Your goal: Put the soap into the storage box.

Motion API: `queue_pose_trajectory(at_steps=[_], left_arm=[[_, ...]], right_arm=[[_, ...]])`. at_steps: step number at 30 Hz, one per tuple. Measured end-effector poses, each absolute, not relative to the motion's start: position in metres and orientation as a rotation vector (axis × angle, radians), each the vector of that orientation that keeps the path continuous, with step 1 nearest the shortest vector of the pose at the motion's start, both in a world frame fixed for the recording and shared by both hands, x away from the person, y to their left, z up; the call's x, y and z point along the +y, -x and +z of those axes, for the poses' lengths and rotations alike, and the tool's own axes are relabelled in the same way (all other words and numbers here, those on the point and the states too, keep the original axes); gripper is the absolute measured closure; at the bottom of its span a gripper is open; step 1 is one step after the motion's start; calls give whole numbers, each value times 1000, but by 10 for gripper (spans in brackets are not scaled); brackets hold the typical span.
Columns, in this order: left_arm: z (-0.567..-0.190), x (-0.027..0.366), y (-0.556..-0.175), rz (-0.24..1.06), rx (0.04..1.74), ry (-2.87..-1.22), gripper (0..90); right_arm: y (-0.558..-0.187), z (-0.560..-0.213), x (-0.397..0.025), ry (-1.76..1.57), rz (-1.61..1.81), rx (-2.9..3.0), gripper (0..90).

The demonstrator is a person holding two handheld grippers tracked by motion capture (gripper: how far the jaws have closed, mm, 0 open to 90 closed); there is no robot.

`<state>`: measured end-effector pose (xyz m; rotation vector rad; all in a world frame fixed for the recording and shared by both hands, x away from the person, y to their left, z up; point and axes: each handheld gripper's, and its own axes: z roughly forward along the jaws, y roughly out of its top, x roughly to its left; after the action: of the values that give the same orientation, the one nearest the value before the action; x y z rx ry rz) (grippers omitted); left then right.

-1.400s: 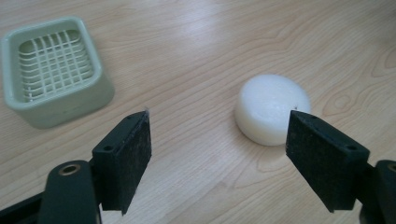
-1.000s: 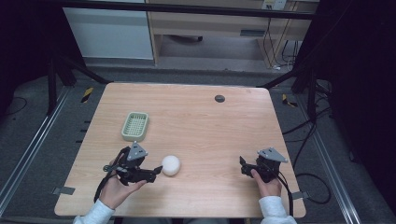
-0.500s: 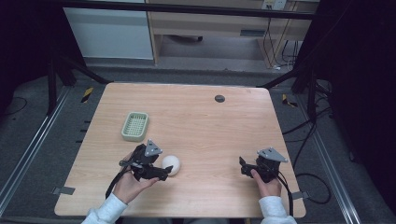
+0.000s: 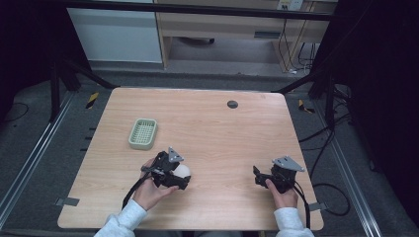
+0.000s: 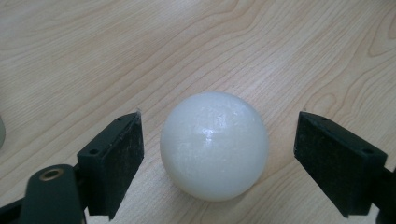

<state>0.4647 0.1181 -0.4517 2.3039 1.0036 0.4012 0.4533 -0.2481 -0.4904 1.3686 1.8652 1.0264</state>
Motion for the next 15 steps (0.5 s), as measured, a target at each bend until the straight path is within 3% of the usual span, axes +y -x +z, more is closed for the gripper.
queue_pose_trajectory(at_steps=[15], left_arm=[[-471, 108, -475, 358, 1044, -2372, 158]], right_arm=[[-454, -491, -248, -1368, 1028, 1870, 38]])
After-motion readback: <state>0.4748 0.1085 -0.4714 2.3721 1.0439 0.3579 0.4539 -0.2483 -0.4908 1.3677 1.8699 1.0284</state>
